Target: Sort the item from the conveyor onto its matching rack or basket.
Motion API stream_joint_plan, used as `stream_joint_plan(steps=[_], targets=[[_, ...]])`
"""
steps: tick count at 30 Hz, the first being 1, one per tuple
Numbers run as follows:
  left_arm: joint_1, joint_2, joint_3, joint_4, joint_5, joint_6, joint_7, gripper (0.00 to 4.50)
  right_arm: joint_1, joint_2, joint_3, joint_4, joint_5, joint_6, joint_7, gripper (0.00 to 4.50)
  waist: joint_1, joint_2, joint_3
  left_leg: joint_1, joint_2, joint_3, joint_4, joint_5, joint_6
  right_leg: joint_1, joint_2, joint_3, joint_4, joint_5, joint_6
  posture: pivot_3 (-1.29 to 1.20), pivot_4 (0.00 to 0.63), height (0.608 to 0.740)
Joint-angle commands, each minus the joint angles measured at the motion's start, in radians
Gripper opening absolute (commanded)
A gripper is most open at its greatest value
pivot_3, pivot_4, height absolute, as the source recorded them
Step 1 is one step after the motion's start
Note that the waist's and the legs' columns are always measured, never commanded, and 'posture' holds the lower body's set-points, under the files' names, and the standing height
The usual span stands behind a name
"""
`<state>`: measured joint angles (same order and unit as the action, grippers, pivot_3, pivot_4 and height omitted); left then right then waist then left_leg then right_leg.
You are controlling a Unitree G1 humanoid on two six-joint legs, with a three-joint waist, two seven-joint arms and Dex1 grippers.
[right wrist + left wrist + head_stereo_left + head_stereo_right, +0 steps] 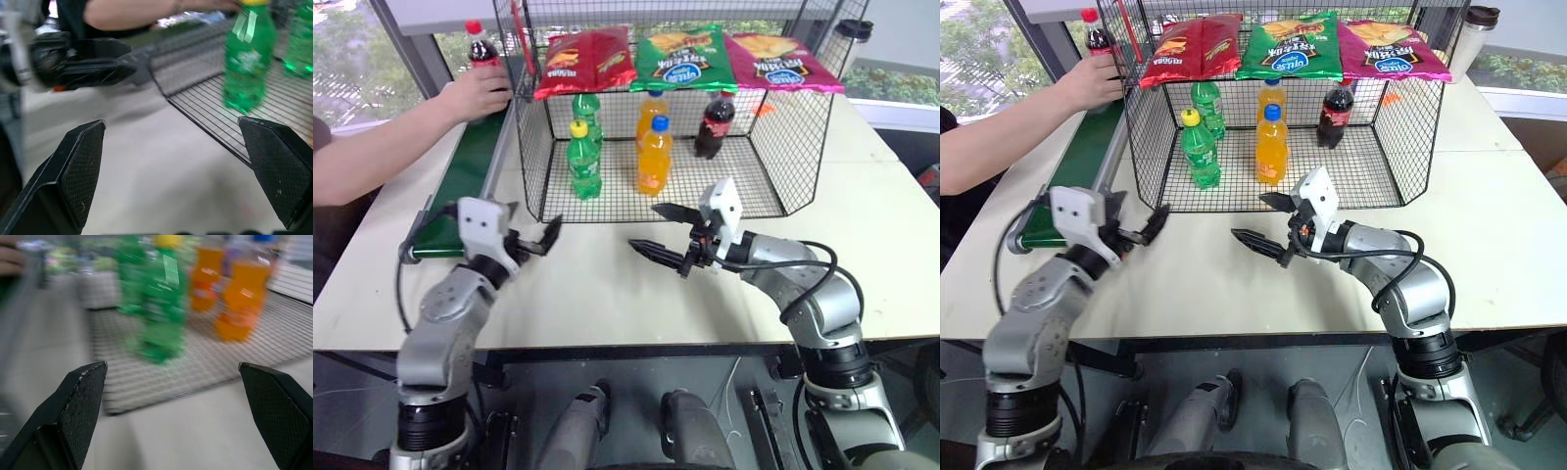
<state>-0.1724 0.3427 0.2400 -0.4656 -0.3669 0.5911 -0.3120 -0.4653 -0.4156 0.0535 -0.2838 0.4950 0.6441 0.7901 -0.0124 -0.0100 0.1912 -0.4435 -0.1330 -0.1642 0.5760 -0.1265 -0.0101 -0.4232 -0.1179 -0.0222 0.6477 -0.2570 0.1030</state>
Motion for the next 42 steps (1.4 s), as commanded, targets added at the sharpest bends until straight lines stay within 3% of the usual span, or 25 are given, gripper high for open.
stream_joint_plan(steps=[1,17,26,42], targets=[[0.002,0.046,0.13,-0.05,-0.058,0.037,0.02,4.5,-0.055,-0.018,0.01,-0.071,0.039,-0.001,0.04,4.47,0.0,0.0,0.0,0.0,0.0,0.0,0.0,0.0,0.0,0.0,0.0,0.0,0.0,0.0,0.0,0.0,0.15,0.738],[0.08,0.12,0.3,0.054,-0.065,0.005,0.061,4.5,-0.049,-0.044,0.101,-0.026,-0.051,-0.098,0.086,4.47,0.001,0.0,0.0,0.0,0.0,0.001,0.0,0.0,0.0,0.0,0.0,0.002,-0.001,0.0,-0.001,0.0,0.15,0.738],[0.058,0.154,0.302,0.19,-0.016,-0.081,0.068,4.5,-0.035,-0.051,0.115,-0.054,-0.068,-0.112,0.09,4.47,0.001,0.0,0.0,-0.001,0.0,0.001,0.0,0.0,0.0,-0.001,0.0,0.002,-0.001,0.0,-0.001,0.0,0.15,0.738],[0.01,0.167,0.265,0.248,-0.01,-0.124,0.056,4.5,-0.029,-0.055,0.126,-0.059,-0.103,-0.11,0.073,4.47,0.001,0.0,0.0,-0.001,0.0,0.001,-0.001,0.0,0.0,-0.002,0.0,0.003,-0.001,0.0,-0.001,0.0,0.15,0.738]])
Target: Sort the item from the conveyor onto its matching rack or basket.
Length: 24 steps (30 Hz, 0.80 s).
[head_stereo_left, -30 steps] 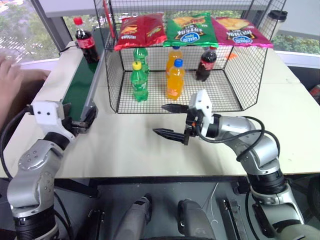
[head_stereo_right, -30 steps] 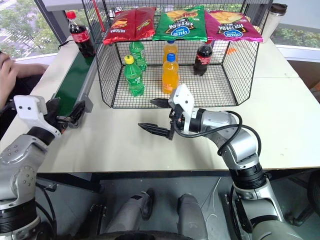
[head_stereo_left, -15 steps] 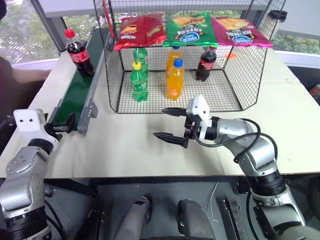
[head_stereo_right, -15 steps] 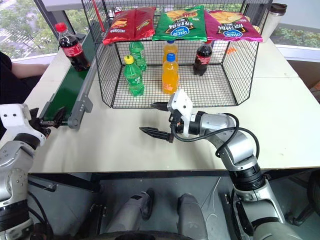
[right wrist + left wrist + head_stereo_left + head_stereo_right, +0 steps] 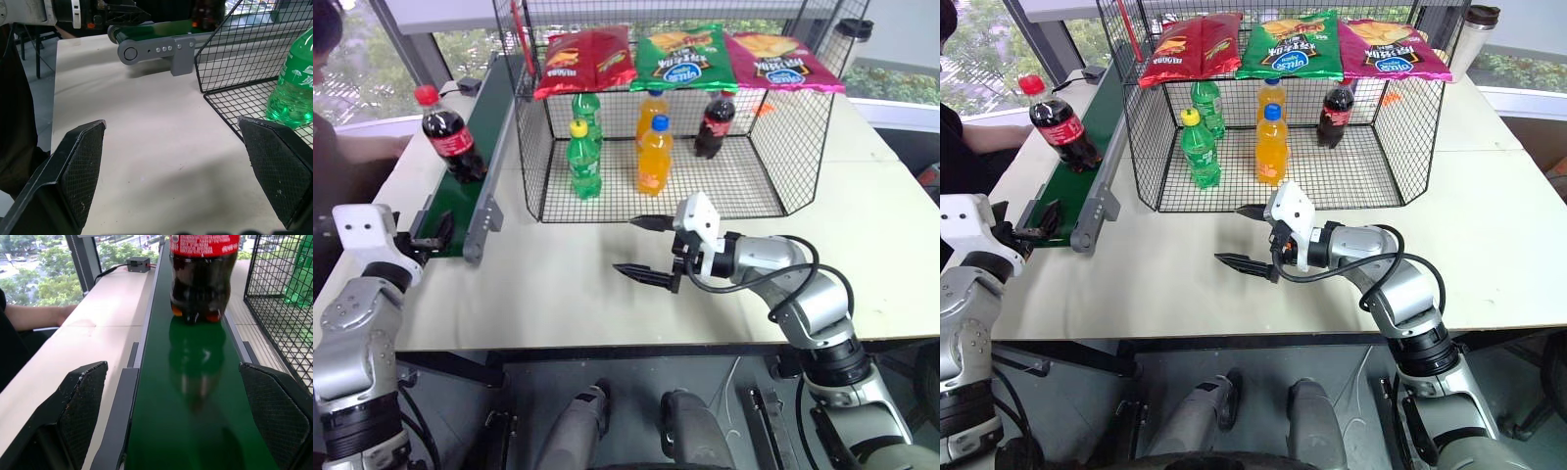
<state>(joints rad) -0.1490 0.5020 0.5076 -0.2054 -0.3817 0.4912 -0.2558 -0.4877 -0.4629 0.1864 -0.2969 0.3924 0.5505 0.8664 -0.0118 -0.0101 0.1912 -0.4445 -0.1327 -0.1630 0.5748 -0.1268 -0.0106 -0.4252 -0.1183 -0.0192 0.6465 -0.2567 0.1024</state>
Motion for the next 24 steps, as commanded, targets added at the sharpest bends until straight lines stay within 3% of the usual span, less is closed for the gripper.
stream_joint_plan(steps=[1,16,21,24], targets=[[-0.014,0.007,-0.004,-0.011,0.005,-0.025,0.001,4.5,-0.006,-0.009,-0.007,-0.046,-0.001,-0.016,-0.004,4.47,0.0,0.0,0.0,0.0,0.0,0.0,0.0,0.0,0.0,0.0,0.0,0.0,0.0,0.0,0.0,0.0,0.15,0.738],[-0.026,-0.002,-0.044,-0.007,0.004,-0.034,-0.005,4.5,0.001,-0.015,-0.017,-0.051,-0.002,-0.015,-0.007,4.47,0.0,0.0,0.0,0.0,0.0,0.0,0.0,0.0,0.0,0.0,0.0,0.0,0.0,0.0,0.0,0.0,0.15,0.738],[-0.008,-0.019,-0.029,-0.034,-0.054,-0.054,-0.05,2.85,0.002,-0.021,-0.017,-0.044,-0.004,-0.02,-0.009,4.5,0.0,0.0,0.0,0.0,0.0,0.001,0.0,0.0,0.0,0.0,0.0,0.0,0.0,0.0,0.0,0.0,0.15,0.738],[-0.021,-0.015,-0.009,-0.033,-0.083,-0.053,-0.051,2.85,0.003,-0.022,-0.015,-0.04,-0.007,-0.024,-0.009,4.5,0.004,0.0,0.0,0.0,0.0,0.0,0.0,0.0,0.0,0.0,0.0,0.0,0.0,0.0,0.0,0.0,0.15,0.738]])
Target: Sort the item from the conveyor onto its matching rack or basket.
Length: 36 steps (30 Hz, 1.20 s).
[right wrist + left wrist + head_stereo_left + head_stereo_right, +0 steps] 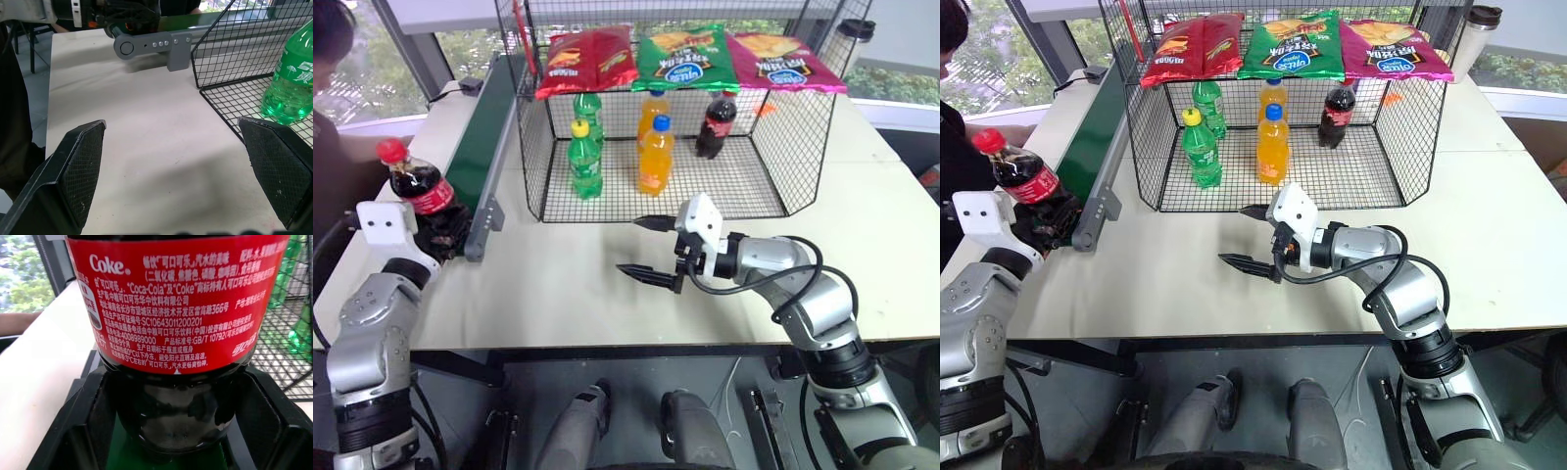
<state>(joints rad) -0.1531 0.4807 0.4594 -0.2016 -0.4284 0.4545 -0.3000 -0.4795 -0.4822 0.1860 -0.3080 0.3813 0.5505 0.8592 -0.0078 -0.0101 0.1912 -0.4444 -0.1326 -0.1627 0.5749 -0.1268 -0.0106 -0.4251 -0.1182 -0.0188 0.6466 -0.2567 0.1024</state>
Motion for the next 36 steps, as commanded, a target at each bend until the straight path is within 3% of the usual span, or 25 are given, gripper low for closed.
stream_joint_plan(steps=[1,8,11,15,24,36], targets=[[-0.022,0.012,0.042,-0.04,-0.043,-0.01,-0.007,2.85,-0.005,-0.002,-0.014,-0.028,0.003,-0.025,-0.001,4.5,0.0,0.0,0.0,0.0,0.0,0.0,0.0,0.0,0.0,0.0,0.0,0.0,0.0,0.0,0.0,0.0,0.15,0.738],[-0.122,0.071,-0.001,-0.113,-0.138,0.09,-0.045,2.85,-0.024,0.001,-0.029,-0.035,0.021,-0.006,0.0,4.5,-0.002,-0.003,0.001,-0.001,0.0,0.0,0.0,0.0,0.0,-0.001,0.0,0.0,0.0,0.0,0.0,0.0,0.15,0.738],[-0.149,0.098,-0.071,-0.137,-0.147,0.12,-0.099,2.85,-0.048,0.017,-0.053,-0.042,0.057,0.025,-0.012,4.5,-0.003,-0.003,0.002,-0.002,0.0,0.001,0.0,0.0,0.0,-0.001,0.0,0.0,0.0,0.001,0.0,0.0,0.15,0.738],[-0.193,0.104,-0.266,-0.125,-0.132,0.126,-0.247,2.85,-0.115,0.055,-0.119,-0.033,0.14,0.086,-0.054,4.5,-0.003,-0.003,0.002,-0.001,-0.001,0.003,0.0,0.0,0.0,-0.001,0.0,0.002,0.0,0.001,-0.001,0.0,0.15,0.738],[-0.223,0.022,-0.551,-0.024,0.006,-0.003,-0.406,2.85,-0.186,0.075,-0.186,-0.02,0.194,0.132,-0.136,4.5,-0.005,-0.003,0.002,-0.001,0.0,0.004,-0.001,0.0,0.0,-0.003,0.0,0.003,0.0,0.003,-0.004,0.0,0.15,0.738],[-0.309,-0.091,-0.644,0.057,0.096,-0.089,-0.46,2.85,-0.174,0.064,-0.173,-0.015,0.191,0.131,-0.149,4.5,-0.006,-0.003,0.002,-0.001,0.0,0.004,-0.001,0.001,0.002,-0.002,0.001,0.003,0.0,0.004,-0.001,0.0,0.15,0.738]])
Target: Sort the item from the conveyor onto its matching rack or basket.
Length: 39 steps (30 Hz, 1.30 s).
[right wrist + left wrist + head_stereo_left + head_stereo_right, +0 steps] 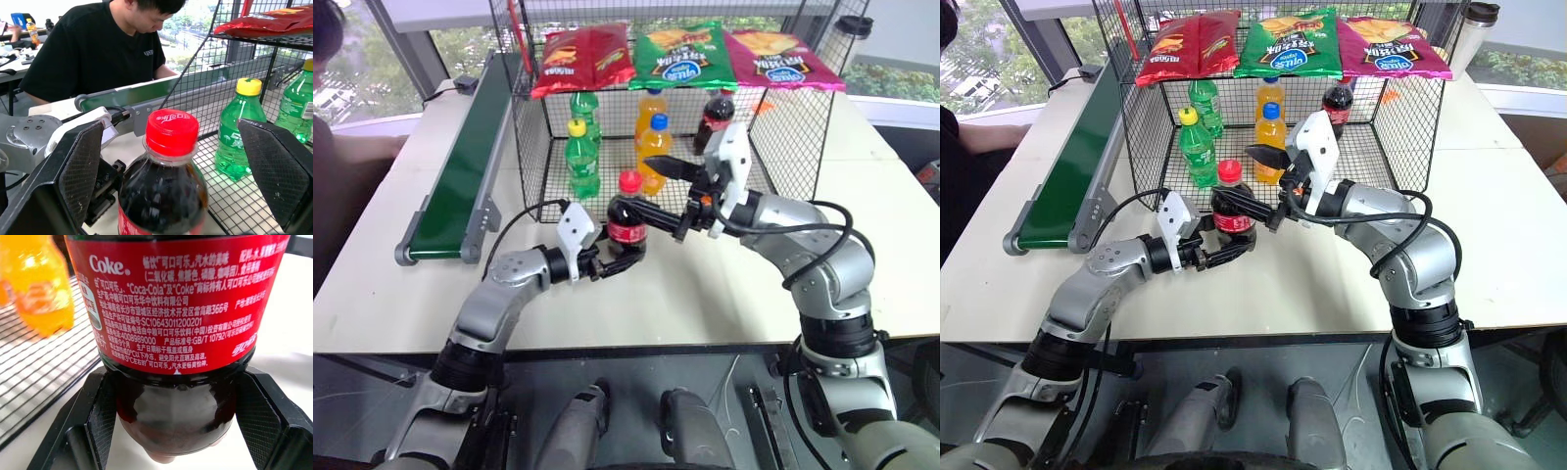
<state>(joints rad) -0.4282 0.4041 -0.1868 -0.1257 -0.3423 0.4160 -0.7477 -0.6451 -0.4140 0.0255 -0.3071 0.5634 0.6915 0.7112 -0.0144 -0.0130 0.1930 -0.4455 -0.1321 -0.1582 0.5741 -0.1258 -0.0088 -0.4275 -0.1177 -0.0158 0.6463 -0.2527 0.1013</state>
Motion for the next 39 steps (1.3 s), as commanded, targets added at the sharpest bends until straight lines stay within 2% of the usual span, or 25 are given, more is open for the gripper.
stream_joint_plan(steps=[1,10,11,13,15,17,24,26,28,39], targets=[[-0.037,-0.019,0.0,-0.016,0.014,-0.054,-0.015,2.85,-0.009,-0.005,-0.011,-0.013,0.008,-0.012,-0.001,4.5,0.001,0.0,0.0,0.0,0.0,0.0,0.0,0.0,0.0,0.0,0.0,0.0,0.0,0.0,0.0,0.0,0.15,0.738],[-0.06,-0.057,-0.005,-0.032,0.024,-0.044,-0.026,2.85,-0.017,0.004,0.003,0.012,-0.02,-0.014,-0.02,4.5,0.002,0.0,0.0,0.0,0.0,0.0,0.0,0.0,0.0,0.0,0.0,0.0,0.0,0.0,0.0,0.0,0.15,0.738],[-0.062,-0.058,-0.004,-0.031,0.025,-0.045,-0.026,2.85,-0.021,0.008,0.002,0.016,-0.022,-0.014,-0.027,3.97,0.002,0.0,0.0,0.0,0.0,0.0,0.0,0.0,0.0,0.0,0.0,0.0,0.0,0.0,0.001,0.0,0.15,0.738],[-0.065,-0.062,-0.002,-0.029,0.026,-0.048,-0.025,2.85,-0.024,0.009,0.005,0.024,-0.028,-0.016,-0.03,3.23,0.001,0.0,0.0,0.0,0.0,0.0,0.0,0.0,0.0,0.0,0.0,0.0,0.0,0.0,0.001,0.0,0.15,0.738],[-0.068,-0.065,0.001,-0.029,0.027,-0.048,-0.023,2.85,-0.025,0.007,0.005,0.027,-0.026,-0.015,-0.028,2.12,0.001,0.0,0.0,0.0,0.0,0.0,0.0,0.0,0.0,0.0,0.0,0.0,0.0,0.0,0.001,0.0,0.15,0.738],[-0.069,-0.068,0.004,-0.028,0.029,-0.049,-0.021,2.85,-0.025,0.008,0.004,0.027,-0.021,-0.017,-0.028,1.21,0.002,0.0,0.0,0.0,0.0,0.0,0.0,0.0,0.001,0.0,0.0,0.0,0.0,0.001,0.001,0.0,0.15,0.738],[-0.077,-0.078,0.01,-0.019,0.034,-0.046,-0.012,2.85,-0.026,0.002,0.001,0.018,-0.005,-0.011,-0.023,1.18,0.002,0.0,0.0,0.0,0.0,0.0,0.001,0.001,0.001,0.001,0.0,-0.001,0.0,0.001,0.002,0.0,0.15,0.738],[-0.08,-0.085,0.019,-0.015,0.019,-0.04,-0.016,3.87,-0.026,0.0,0.0,0.015,-0.002,-0.009,-0.023,1.18,0.002,0.0,0.0,0.0,0.0,0.0,0.001,0.001,0.001,0.001,0.0,-0.001,0.0,0.001,0.002,0.0,0.15,0.738],[-0.081,-0.079,0.02,-0.016,0.007,-0.027,-0.035,4.4,-0.027,-0.001,-0.001,0.013,-0.003,-0.009,-0.024,1.18,0.003,0.0,0.0,0.0,0.0,0.0,0.001,0.001,0.001,0.001,0.0,-0.001,0.0,0.001,0.002,0.0,0.15,0.738],[-0.009,-0.002,0.048,-0.062,0.021,0.025,-0.022,4.4,-0.067,-0.002,-0.036,0.098,-0.075,-0.058,-0.098,1.18,0.001,0.0,0.0,0.0,0.0,0.001,0.002,0.001,0.001,0.001,0.0,-0.001,0.0,0.001,0.002,0.0,0.15,0.738]])
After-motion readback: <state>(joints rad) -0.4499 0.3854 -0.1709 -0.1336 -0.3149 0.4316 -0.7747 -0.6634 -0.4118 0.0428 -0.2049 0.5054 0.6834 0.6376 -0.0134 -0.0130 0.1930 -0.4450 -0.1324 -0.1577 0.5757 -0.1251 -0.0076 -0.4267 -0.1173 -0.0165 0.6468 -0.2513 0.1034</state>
